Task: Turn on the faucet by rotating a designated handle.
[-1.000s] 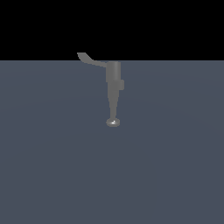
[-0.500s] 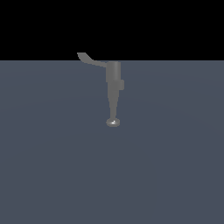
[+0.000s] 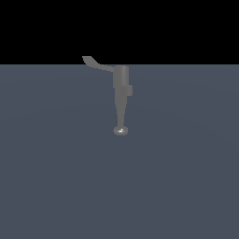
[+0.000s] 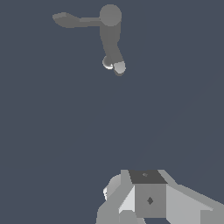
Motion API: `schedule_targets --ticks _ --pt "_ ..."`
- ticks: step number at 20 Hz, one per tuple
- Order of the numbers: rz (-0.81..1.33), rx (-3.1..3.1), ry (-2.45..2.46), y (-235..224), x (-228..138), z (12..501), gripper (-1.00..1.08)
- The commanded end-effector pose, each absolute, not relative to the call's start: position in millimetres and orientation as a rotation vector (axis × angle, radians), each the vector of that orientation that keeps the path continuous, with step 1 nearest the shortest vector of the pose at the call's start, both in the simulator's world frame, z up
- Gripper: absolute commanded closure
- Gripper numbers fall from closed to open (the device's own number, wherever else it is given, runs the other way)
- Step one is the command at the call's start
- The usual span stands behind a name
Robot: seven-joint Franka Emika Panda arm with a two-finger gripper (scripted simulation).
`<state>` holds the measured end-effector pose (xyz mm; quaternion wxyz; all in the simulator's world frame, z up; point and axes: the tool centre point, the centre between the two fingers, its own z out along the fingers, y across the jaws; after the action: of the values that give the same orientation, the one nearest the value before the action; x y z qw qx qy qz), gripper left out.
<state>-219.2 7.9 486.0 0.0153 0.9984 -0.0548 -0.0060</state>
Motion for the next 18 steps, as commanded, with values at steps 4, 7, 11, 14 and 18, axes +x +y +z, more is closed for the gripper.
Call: schedule_targets --ticks 4,7,11,14,18 --pt "-0.017 3.103 -0.345 13 -190 482 1.08" --pt "-0.017 3.096 -0.453 17 -172 479 1.08" --pt "-0.017 3.079 -0.597 22 -148 473 1.08" --pt "-0.018 3.061 -0.706 27 -130 467 1.08" --pt "-0.02 3.029 -0.85 33 -107 459 1.08"
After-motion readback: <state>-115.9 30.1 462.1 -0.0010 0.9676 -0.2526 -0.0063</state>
